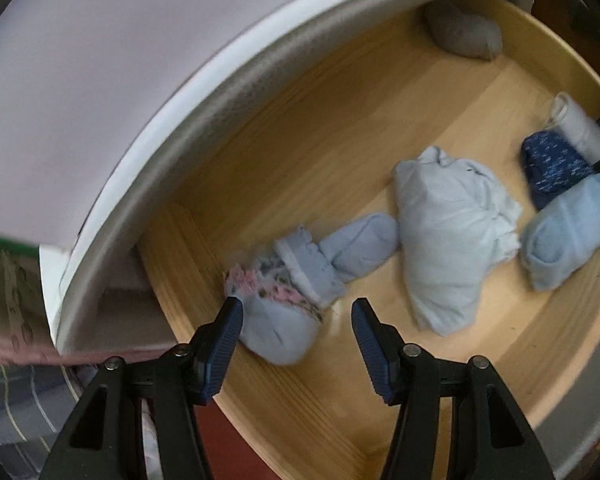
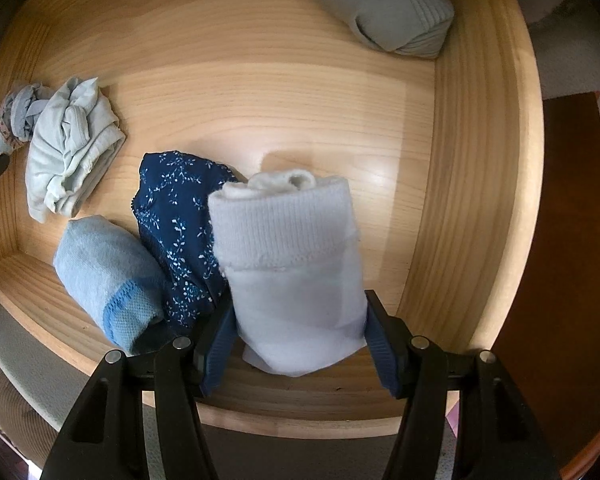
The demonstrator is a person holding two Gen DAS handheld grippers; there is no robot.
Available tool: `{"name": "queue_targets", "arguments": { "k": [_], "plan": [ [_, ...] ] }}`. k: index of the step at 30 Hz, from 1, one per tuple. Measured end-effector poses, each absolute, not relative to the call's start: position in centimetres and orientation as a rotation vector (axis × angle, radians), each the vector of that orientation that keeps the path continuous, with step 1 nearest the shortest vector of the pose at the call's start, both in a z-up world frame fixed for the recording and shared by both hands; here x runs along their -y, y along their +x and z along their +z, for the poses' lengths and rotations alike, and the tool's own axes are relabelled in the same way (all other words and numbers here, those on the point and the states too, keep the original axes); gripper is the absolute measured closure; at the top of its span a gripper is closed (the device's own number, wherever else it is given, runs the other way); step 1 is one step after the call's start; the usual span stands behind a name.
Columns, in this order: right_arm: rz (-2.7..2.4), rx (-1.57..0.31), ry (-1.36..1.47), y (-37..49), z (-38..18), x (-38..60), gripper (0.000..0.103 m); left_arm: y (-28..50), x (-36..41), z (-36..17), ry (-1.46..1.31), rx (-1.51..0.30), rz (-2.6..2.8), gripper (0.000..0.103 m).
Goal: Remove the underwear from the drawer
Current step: 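Hold the white sock with the right tool while the left tool grasps the floral-cuff blue bundle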
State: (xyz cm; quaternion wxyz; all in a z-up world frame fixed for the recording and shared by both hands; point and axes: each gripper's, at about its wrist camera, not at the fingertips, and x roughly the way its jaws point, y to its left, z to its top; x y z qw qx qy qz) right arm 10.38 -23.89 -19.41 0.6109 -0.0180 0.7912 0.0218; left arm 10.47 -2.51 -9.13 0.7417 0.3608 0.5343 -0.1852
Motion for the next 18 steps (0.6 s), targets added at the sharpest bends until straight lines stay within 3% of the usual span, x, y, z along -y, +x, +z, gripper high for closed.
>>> {"name": "queue_targets", "arguments": {
  "k": [8, 16, 18],
  "plan": [
    [0.044, -1.827, -0.037, 10.5, -19.5, 23.8, 0.046, 12.3, 3.8, -11.0, 0.915, -1.139, -0.342, 0.045],
    [0.042, -1.824, -0.029, 10.6, -19.6, 23.8, 0.045, 14.1, 4.3, -12.7, 0.866, -1.21, -0.318, 0.045],
    [0.042, -1.824, -0.029, 10.6, -19.6, 23.8, 0.045, 13.9, 4.6, -12.8, 0.851, -1.213, -0.319, 0.05]
  ]
}}
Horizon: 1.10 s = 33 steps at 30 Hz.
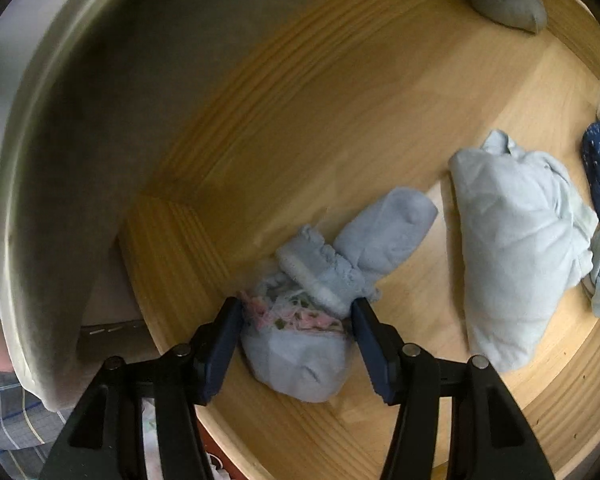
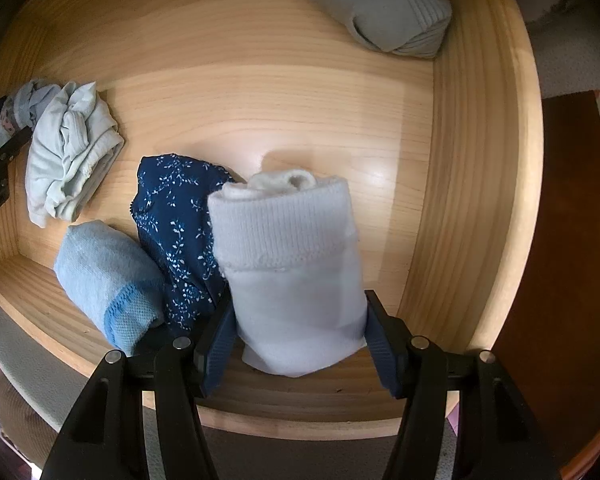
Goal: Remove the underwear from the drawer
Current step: 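Hold the white sock with the right tool while the left tool grasps the floral-cuff blue bundle, then lift the floral-cuff blue bundle with the left tool and carry it over the white box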
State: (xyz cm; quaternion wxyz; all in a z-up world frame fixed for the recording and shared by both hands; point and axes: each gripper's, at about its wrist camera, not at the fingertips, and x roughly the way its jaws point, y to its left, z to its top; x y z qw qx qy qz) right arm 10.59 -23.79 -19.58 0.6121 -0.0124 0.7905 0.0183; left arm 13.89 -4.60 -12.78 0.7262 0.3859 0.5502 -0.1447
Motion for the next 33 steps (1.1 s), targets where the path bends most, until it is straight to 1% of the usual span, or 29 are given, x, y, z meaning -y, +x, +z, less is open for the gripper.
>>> {"name": "queue_targets", "arguments": {
  "k": [1, 3, 5, 7, 13, 23, 27, 30, 33],
  "plan": [
    [0.042, -1.823, -0.027, 10.6, -19.6, 23.8, 0.045, 14.0, 4.7, -12.8, 0.845, -1.217, -0.325, 0.052],
    [0.042, -1.822, -0.024, 10.6, -19.5, 23.8, 0.045, 13.7, 4.2, -13.0, 0.832, -1.232, -0.33, 0.063],
    [0.043, -1.821, -0.022, 10.7, -19.5, 23.8, 0.045, 13.8, 4.3, -13.1, 0.811, -1.255, -0.334, 0.07],
    [0.044, -1.82, -0.02, 10.7, -19.5, 23.8, 0.045, 14.0, 4.5, -13.2, 0.796, -1.278, -0.329, 0.074],
    [0.048, -1.816, -0.017, 10.7, -19.4, 23.8, 0.045, 14.5, 3.8, -13.2, 0.699, -1.4, -0.293, 0.075],
    [0.057, -1.808, -0.011, 10.5, -19.1, 24.0, 0.045, 13.1, 2.7, -13.3, 0.418, -1.63, -0.21, 0.075],
    [0.059, -1.808, -0.016, 10.5, -19.1, 23.9, 0.045, 11.8, 2.5, -14.0, 0.344, -1.669, -0.168, 0.075],
    [0.057, -1.809, -0.016, 10.4, -19.0, 23.7, 0.045, 12.4, 1.8, -14.2, 0.241, -1.701, -0.155, 0.076],
    [0.057, -1.807, -0.016, 10.4, -19.0, 23.7, 0.045, 13.0, 0.8, -13.9, 0.17, -1.697, -0.148, 0.078]
  ]
}}
